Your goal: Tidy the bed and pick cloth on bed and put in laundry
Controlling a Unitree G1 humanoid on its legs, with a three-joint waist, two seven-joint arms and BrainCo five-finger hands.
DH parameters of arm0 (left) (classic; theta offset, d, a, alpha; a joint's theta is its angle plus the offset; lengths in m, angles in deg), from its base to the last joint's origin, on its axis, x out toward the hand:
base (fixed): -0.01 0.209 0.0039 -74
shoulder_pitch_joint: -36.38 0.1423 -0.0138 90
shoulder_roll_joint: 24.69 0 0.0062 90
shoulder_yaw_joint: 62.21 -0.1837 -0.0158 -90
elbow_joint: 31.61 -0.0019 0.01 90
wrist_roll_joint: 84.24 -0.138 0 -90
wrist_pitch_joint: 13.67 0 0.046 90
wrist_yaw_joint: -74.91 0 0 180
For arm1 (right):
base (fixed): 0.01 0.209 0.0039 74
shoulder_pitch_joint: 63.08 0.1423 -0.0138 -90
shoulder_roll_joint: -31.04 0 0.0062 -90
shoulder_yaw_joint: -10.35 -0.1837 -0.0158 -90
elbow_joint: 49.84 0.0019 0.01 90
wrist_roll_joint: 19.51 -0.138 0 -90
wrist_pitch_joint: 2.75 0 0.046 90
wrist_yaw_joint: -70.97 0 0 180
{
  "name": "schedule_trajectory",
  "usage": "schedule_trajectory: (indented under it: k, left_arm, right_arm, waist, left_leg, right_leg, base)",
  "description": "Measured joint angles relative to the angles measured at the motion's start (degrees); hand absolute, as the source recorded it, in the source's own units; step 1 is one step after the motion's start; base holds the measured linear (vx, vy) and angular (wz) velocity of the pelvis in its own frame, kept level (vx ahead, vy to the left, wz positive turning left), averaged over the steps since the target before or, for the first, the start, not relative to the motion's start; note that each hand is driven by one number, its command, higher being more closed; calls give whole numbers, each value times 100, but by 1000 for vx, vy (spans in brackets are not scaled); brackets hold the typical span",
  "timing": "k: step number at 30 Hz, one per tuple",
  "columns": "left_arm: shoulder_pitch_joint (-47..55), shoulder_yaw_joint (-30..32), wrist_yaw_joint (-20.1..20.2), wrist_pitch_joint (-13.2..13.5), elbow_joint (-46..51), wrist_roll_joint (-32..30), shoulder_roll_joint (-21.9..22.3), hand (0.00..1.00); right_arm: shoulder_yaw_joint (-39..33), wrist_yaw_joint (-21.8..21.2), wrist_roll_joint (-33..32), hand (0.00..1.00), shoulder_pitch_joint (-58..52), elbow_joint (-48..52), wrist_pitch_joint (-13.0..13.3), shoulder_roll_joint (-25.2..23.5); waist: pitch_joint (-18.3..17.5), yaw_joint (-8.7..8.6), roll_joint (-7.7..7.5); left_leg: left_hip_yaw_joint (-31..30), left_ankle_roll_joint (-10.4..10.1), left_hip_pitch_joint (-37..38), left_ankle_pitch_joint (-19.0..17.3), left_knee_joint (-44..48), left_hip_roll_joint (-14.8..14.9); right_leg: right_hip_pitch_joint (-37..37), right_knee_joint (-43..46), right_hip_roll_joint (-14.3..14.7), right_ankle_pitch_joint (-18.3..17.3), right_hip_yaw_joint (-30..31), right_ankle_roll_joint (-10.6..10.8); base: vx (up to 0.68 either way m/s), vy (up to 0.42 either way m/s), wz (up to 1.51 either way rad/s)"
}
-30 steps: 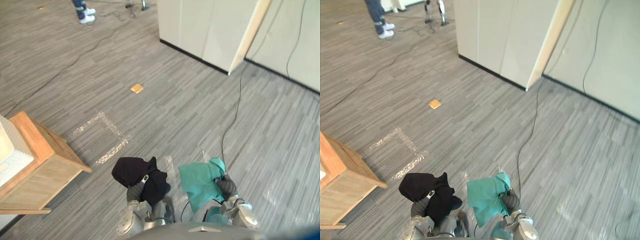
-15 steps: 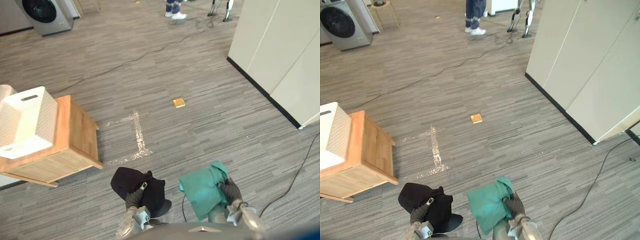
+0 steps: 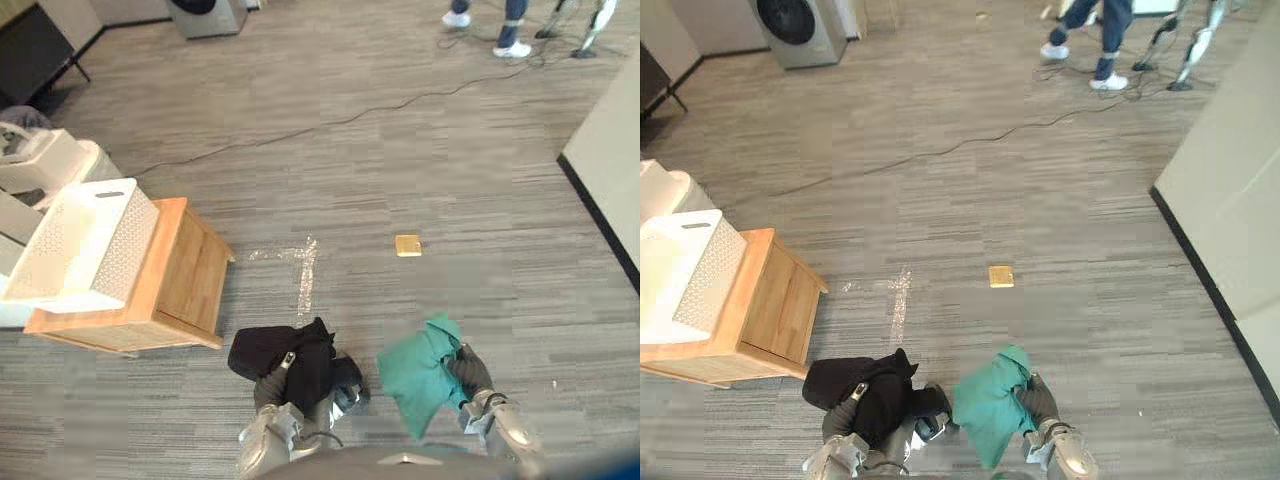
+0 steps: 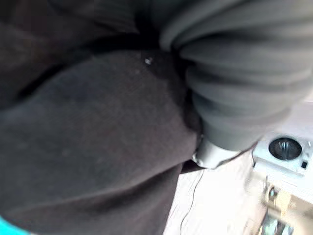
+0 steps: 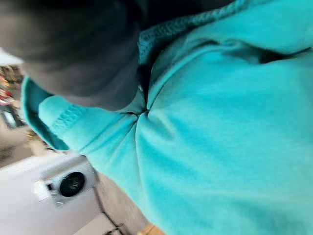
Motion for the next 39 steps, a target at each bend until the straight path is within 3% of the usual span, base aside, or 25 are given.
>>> schedule_trajectory:
  k: [1,2,3,4,5,7,8,10,12,13,14,15,16,17,19,22,23,24,27,31,32,33,34,36,39]
  left_arm:
    - [-68,62,-29,-3,-7,-15,-10,100]
    - [-94,115,-82,4,-15,-83,-75,100]
    - [-65,113,-89,27,-31,-122,-233,100]
    - [-69,71,-88,28,-31,-129,-300,100]
    - [-102,51,-94,32,-29,-268,-389,100]
    - [-113,35,-146,32,-65,-337,-456,100]
    - [-119,-12,-210,44,-61,-337,-463,100]
    - [-163,3,-263,59,-58,-338,-550,100]
    - [-275,45,-323,57,-61,-332,-607,100]
    - [-328,44,-342,40,-63,-331,-624,100]
    - [-333,43,-332,31,-60,-331,-637,100]
    - [-347,35,-318,26,-54,-332,-689,100]
    - [-364,42,-297,14,-71,-330,-771,100]
    - [-413,7,-302,-55,-201,-327,-636,100]
    - [-250,-81,-298,-70,-36,-327,-535,100]
    - [-30,-46,-275,-69,-23,-294,-452,100]
    - [-32,-48,-232,-68,-24,-208,-408,100]
    - [-27,-48,-213,-67,-32,-208,-352,100]
    - [-19,-52,-63,-68,-57,-203,-267,100]
    - [-69,9,43,-57,-42,-83,-238,100]
    - [-86,25,45,-57,-35,-85,-232,100]
    - [-44,56,47,-54,90,-98,-215,100]
    - [-48,112,43,-46,124,-106,-227,100]
    - [-112,124,38,-45,250,-119,-263,100]
    - [-122,116,38,-41,306,-130,-260,100]
  right_arm:
    - [71,39,1,100,148,-76,-25,-32]
    - [101,74,1,100,195,-73,-39,-155]
    - [174,101,-2,100,117,6,-33,-353]
    - [191,107,0,100,49,70,-15,-434]
    - [293,132,24,100,39,121,8,-498]
    - [440,186,28,100,20,133,3,-478]
    - [494,207,28,100,-28,135,6,-476]
    - [589,223,28,100,-87,147,11,-475]
    - [645,234,27,100,-138,158,19,-465]
    - [659,244,24,100,-177,161,25,-454]
    - [677,261,22,100,-199,167,40,-439]
    - [683,286,20,100,-241,220,49,-446]
    - [686,309,14,100,-359,319,93,-451]
    - [638,347,12,100,-316,292,100,-350]
    - [488,331,8,100,-143,401,163,-165]
    - [477,320,-36,100,91,419,188,-72]
    - [461,288,-28,100,177,417,185,-65]
    - [455,264,-10,100,164,419,178,-66]
    - [440,207,29,100,98,421,68,-76]
    - [428,188,45,100,226,317,-12,-98]
    - [431,192,47,100,232,299,-40,-98]
    - [442,207,51,100,226,308,-67,-86]
    - [458,252,52,100,327,175,-146,-162]
    - [510,297,50,100,339,173,-177,-224]
    - [536,376,48,100,506,104,-213,-375]
  waist:
    - [16,93,-37]
    - [11,154,-179]
    - [-69,143,-357]
    - [-86,92,-418]
    - [-121,-12,-671]
    - [-66,-110,-590]
    - [-17,-156,-452]
    - [12,-267,-373]
    - [19,-349,-369]
    - [49,-406,-318]
    - [58,-471,-284]
    - [40,-498,-346]
    - [32,-519,-439]
    - [105,-500,-181]
    - [115,-414,136]
    - [5,-372,370]
    - [65,-377,434]
    - [84,-372,432]
    - [119,-337,351]
    - [123,-293,351]
    - [127,-279,342]
    - [96,-265,374]
    - [70,-211,144]
    - [60,-207,-24]
    - [94,-174,-44]
  left_leg:
    - [-8,0,-32,-312,388,145]
    - [-29,23,23,-621,874,273]
    - [-259,-112,291,-936,768,72]
    - [-420,-343,467,-1038,580,-79]
    - [-663,-369,724,-1119,416,-343]
    - [-1025,-436,1268,-1220,193,-417]
    - [-1356,-496,1669,-1245,-41,-415]
    - [-1841,-613,2157,-1223,-385,-406]
    - [-2367,-723,2512,-1252,-538,-340]
    - [-2746,-854,2650,-1324,-510,-202]
    - [-3143,-1086,2701,-1463,-483,-70]
    - [-3416,-1289,2708,-1589,-441,-77]
    - [-3741,-1559,2775,-1802,-363,-110]
    - [-3973,-1621,2829,-1862,-292,71]
    - [-4041,-1590,2721,-1667,-127,217]
    - [-3989,-1683,2333,-1419,576,399]
    - [-3646,-1875,1854,-948,1534,662]
    - [-3205,-1882,1504,-631,2349,999]
    - [-2083,-1544,1101,-919,3094,1310]
    - [-977,-1515,775,-1085,1652,1119]
    - [-857,-1453,781,-991,1285,1084]
    - [-698,-1283,783,-378,433,1052]
    - [-637,-1122,858,-241,314,716]
    - [-686,-981,820,-154,153,448]
    - [-857,-838,958,-180,172,325]
  right_leg:
    - [-35,278,-40,164,58,15]
    - [-144,1046,-176,409,135,-165]
    - [-523,2326,-537,866,168,-564]
    - [-808,3098,-774,1126,260,-799]
    - [-1474,4556,-1164,1017,685,-841]
    - [-2279,5576,-1219,773,1104,-990]
    - [-2677,5603,-1115,688,1241,-1109]
    - [-3259,5230,-953,471,1432,-1025]
    - [-3729,4296,-680,402,1745,-953]
    - [-3890,3276,-367,485,2072,-798]
    - [-3912,2069,-85,780,2560,-604]
    - [-3879,1183,-15,1062,2945,-423]
    - [-3747,761,-13,1820,3229,-251]
    - [-3628,942,114,1801,3183,-557]
    - [-3789,1630,142,1211,3023,-676]
    - [-3834,2079,39,622,2649,-901]
    - [-3483,1938,4,517,2327,-1029]
    - [-3088,1771,-14,435,2050,-1158]
    - [-2249,1400,-219,352,1484,-1174]
    - [-1758,1261,-483,363,952,-912]
    - [-1690,1284,-536,379,852,-860]
    - [-1591,1348,-580,325,731,-714]
    - [-1573,1440,-817,253,773,-564]
    - [-1529,1347,-957,345,761,-522]
    - [-1266,1260,-1000,441,801,-440]
  base:
    - [728,145,19]
    - [837,208,27]
    - [594,164,51]
    - [568,140,95]
    - [331,56,92]
    - [609,33,116]
    - [677,-12,121]
    - [564,-92,147]
    - [539,-188,155]
    - [513,-304,168]
    - [504,-350,194]
    - [501,-410,192]
    - [421,-354,161]
    - [485,-390,118]
    - [478,-409,71]
    - [377,-265,67]
    - [363,-215,106]
    - [358,-206,110]
    - [240,-84,84]
    - [254,55,59]
    - [243,179,60]
    - [280,197,62]
    - [233,160,69]
    - [160,117,63]
    - [160,120,50]
